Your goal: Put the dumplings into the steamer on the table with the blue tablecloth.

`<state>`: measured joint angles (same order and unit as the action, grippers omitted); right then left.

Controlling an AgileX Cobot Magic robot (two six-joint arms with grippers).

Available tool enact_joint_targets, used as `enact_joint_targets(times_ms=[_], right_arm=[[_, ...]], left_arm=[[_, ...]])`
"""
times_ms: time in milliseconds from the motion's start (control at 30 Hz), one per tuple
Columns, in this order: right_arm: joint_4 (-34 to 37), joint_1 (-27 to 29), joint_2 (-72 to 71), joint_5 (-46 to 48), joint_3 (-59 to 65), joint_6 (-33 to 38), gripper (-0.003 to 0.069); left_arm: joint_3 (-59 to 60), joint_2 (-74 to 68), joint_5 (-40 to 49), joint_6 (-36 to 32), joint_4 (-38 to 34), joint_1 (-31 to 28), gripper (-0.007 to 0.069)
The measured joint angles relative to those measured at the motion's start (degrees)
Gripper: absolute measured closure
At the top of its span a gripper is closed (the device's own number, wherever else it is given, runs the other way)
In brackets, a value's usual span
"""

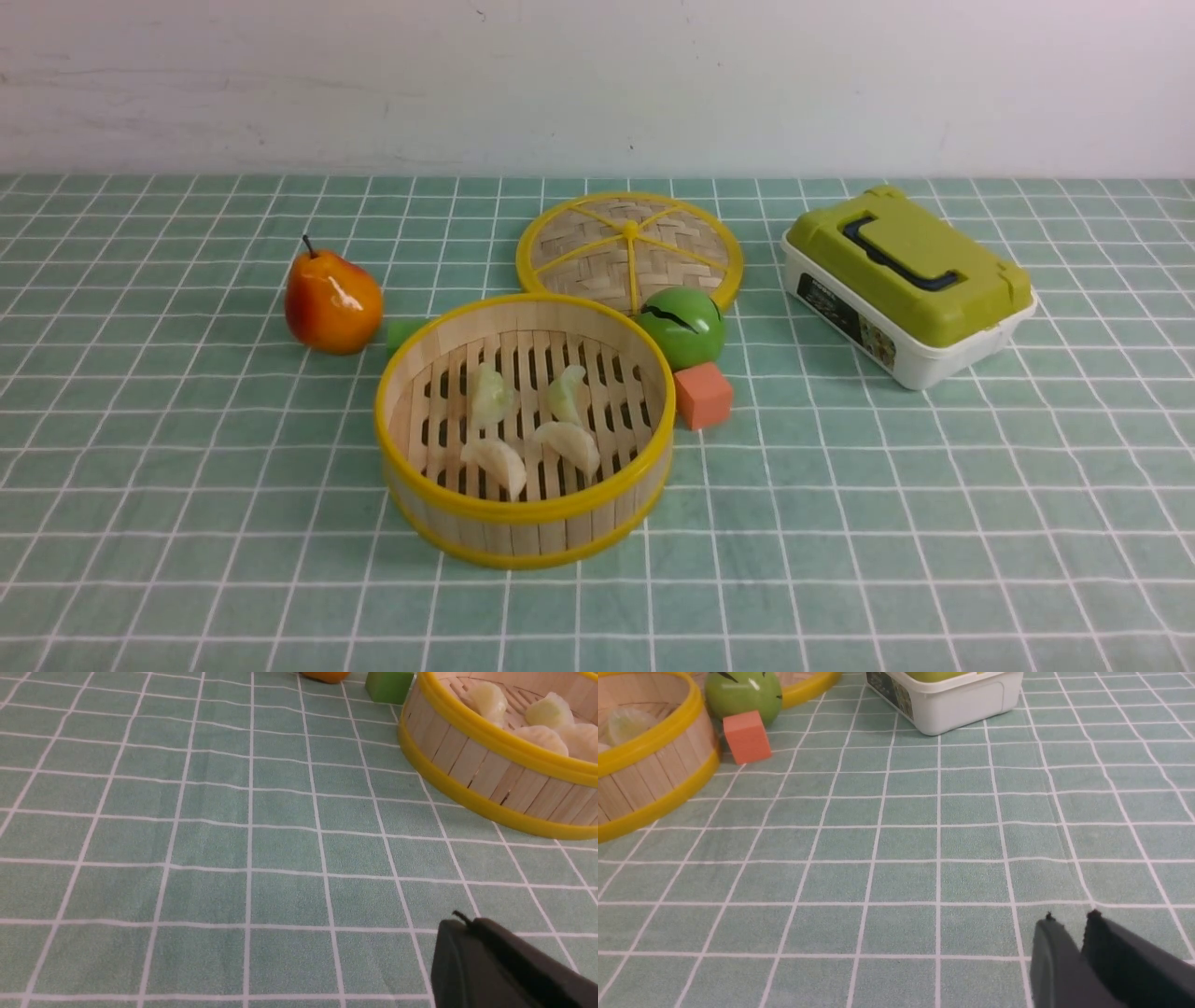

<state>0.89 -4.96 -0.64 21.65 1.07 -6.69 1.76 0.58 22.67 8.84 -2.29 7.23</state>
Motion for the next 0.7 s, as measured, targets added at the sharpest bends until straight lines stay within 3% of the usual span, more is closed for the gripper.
enact_joint_targets(times_ms=[700], right_arm=[[0.0, 0.0, 0.0, 0.0, 0.0, 0.0, 0.0532]], left_arm=[[0.0, 0.0, 0.0, 0.0, 0.0, 0.0, 0.0638]])
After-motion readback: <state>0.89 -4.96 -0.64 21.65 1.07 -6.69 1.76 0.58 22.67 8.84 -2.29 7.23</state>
